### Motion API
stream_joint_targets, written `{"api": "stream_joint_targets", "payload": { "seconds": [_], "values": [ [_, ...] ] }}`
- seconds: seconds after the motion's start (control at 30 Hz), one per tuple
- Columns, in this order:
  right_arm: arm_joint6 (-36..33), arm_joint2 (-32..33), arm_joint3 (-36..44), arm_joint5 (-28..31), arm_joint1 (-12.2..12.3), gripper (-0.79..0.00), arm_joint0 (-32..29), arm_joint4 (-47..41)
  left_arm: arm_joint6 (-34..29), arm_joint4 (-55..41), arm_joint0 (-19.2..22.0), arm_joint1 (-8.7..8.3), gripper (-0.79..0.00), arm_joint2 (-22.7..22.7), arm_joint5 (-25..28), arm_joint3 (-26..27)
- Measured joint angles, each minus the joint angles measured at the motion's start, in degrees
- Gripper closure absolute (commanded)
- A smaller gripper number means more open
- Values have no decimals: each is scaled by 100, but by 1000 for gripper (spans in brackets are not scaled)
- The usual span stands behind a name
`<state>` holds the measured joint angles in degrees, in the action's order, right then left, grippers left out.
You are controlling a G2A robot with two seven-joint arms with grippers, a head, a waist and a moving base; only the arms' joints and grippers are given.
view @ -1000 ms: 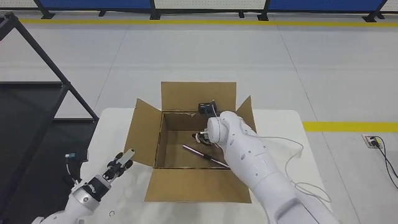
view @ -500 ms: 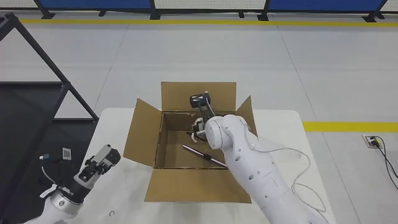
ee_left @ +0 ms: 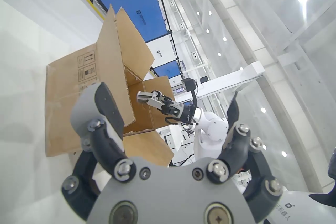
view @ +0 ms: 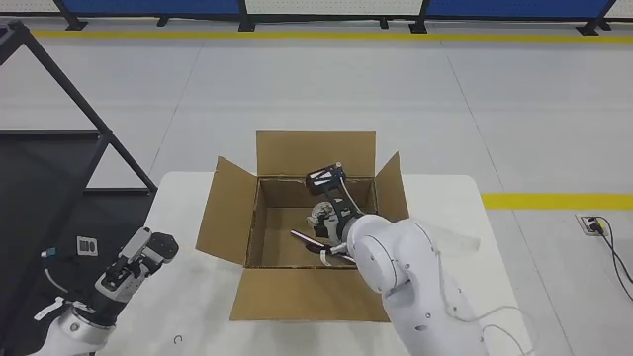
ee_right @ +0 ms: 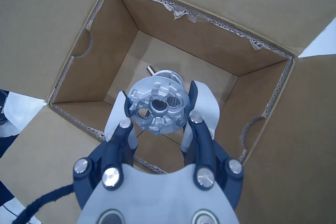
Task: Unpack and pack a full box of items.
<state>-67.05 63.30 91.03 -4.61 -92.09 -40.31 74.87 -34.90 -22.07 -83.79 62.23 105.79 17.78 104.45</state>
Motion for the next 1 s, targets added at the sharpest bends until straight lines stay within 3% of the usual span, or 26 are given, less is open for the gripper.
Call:
{"api": "stream_joint_targets", "payload": {
  "seconds": [0.27, 0.5, 0.7, 0.83, 1.0],
  "values": [
    [97, -37, 91, 79, 3, 0, -80, -27, 2, 0, -1, 0, -785, 0, -1, 1],
    [-178, 165, 1306, 611, 112, 0, -577, 62, 90, -21, -72, -1, -785, 74, -68, 45],
    [-730, 949, 2873, 1243, 280, 0, -1394, -438, 39, -90, 34, -17, -785, 132, -168, -16],
    [-1207, 1799, 3947, 1699, 409, 0, -2098, -1134, -22, -48, 196, -30, -785, 63, -297, -64],
    [-1380, 2897, 4387, 2114, 539, 0, -2782, -1976, -121, 35, 411, -48, -785, -55, -413, -91]
  ]
}}
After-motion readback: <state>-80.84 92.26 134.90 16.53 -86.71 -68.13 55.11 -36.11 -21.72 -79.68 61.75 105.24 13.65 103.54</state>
